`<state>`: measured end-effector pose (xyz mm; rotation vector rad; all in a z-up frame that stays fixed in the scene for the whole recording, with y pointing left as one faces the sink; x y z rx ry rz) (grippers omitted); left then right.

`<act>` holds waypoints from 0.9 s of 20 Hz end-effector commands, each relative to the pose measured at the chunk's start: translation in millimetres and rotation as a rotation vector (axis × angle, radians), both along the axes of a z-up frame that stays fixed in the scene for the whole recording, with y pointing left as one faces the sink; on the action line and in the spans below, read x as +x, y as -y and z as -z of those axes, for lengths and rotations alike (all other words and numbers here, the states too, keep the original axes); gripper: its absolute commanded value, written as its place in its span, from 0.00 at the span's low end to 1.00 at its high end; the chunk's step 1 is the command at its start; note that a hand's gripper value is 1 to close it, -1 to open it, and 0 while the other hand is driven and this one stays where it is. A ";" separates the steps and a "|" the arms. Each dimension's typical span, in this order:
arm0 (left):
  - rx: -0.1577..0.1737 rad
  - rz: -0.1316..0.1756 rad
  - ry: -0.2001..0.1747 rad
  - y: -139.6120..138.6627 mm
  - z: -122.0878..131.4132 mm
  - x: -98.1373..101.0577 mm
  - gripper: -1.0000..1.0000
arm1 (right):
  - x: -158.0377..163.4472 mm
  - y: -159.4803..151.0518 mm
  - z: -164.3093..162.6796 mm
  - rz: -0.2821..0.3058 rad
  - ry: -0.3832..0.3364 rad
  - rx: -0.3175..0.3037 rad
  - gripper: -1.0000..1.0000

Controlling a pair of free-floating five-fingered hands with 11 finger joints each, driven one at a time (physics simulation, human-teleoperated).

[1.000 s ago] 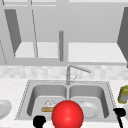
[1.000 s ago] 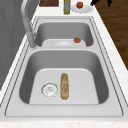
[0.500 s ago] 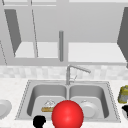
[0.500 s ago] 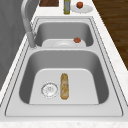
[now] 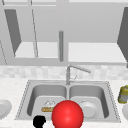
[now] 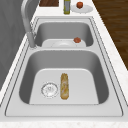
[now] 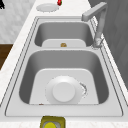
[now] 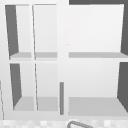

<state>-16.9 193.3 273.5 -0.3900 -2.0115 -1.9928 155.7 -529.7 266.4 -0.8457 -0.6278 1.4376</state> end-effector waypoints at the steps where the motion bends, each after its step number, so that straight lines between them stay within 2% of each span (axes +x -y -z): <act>1: 0.000 0.000 0.000 0.0 0.0 0.0 0.50 | 13.2 24.2 -2.8 0.000 -0.007 0.016 0.00; 5: 0.000 0.000 0.000 0.0 0.0 0.0 0.50 | 25.8 44.3 -2.4 -0.003 -0.018 0.023 0.00; 9: 0.000 0.000 0.000 0.0 0.0 0.0 0.50 | 40.0 61.8 10.5 -0.032 -0.011 0.018 0.00; 13: 0.000 0.000 0.000 0.0 0.0 0.0 0.50 | 53.3 77.8 23.7 -0.028 -0.001 0.018 0.00; 18: 0.000 0.000 0.000 0.0 0.0 0.0 0.50 | 71.0 78.8 46.7 0.001 -0.003 -0.007 0.00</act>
